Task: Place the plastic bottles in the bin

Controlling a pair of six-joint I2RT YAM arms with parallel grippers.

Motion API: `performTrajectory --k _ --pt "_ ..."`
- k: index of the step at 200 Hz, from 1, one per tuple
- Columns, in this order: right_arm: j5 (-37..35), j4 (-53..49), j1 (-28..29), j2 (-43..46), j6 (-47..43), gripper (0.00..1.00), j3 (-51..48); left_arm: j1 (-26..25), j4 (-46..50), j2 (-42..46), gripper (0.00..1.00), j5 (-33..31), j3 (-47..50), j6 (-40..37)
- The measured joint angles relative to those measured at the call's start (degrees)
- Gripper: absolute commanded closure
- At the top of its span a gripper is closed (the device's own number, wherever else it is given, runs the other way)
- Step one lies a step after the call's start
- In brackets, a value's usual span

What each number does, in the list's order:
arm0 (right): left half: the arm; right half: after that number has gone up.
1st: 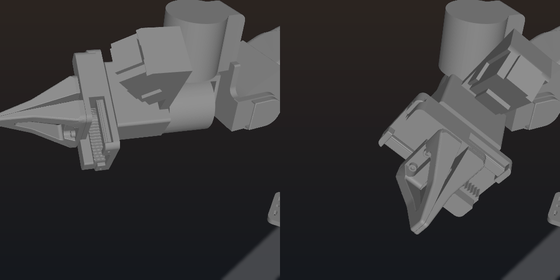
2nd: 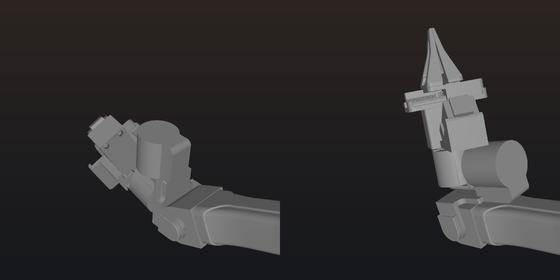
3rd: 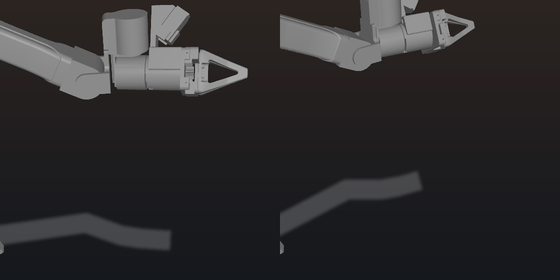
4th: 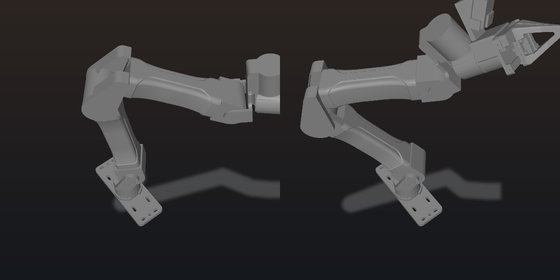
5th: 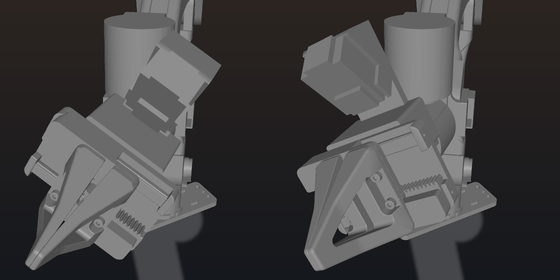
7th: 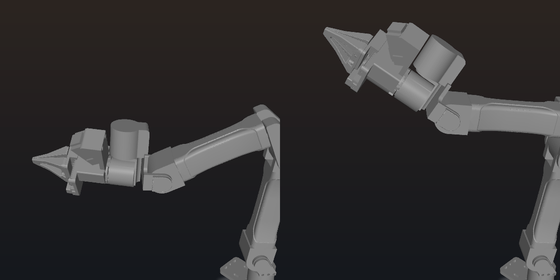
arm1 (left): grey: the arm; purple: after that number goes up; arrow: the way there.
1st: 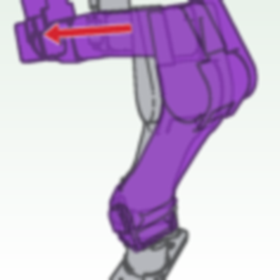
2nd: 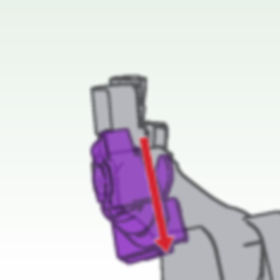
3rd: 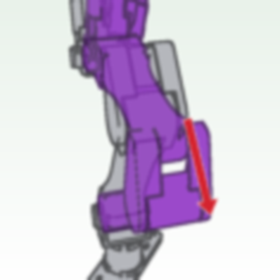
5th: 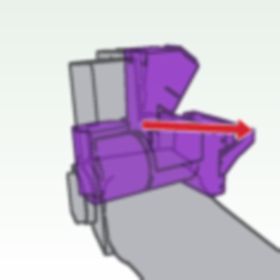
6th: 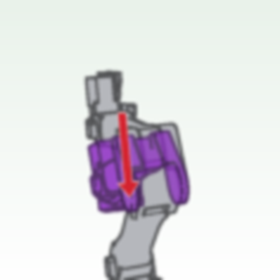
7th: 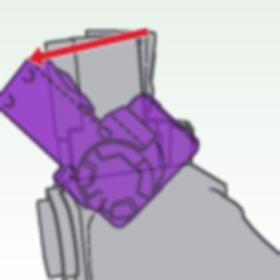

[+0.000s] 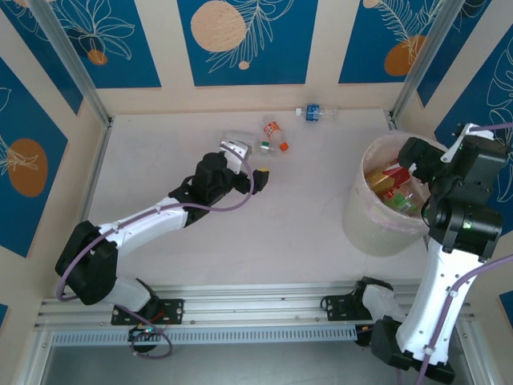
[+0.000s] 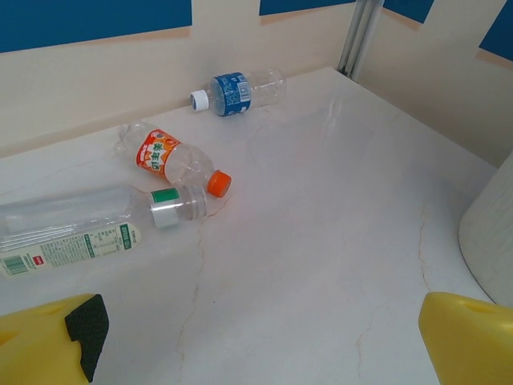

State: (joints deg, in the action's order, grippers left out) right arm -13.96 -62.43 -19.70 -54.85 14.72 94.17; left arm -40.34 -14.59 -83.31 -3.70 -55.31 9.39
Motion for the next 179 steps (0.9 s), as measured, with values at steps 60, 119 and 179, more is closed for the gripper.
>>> performTrajectory --k 60,119,179 --pt "7.4 4.2 -1.7 -7.5 2.3 0.04 -9.7 0.2 0.0 -0.1 0.0 0.0 0.0 0.8" --pt "7.0 10.6 -1.2 -8.3 3.1 0.05 -11.7 0.5 0.0 -0.2 0.0 0.2 0.4 1.3" --pt "21.0 11.4 0.0 -3.5 4.4 0.04 -10.9 0.8 0.1 -1.6 0.0 0.4 0.3 2.8"
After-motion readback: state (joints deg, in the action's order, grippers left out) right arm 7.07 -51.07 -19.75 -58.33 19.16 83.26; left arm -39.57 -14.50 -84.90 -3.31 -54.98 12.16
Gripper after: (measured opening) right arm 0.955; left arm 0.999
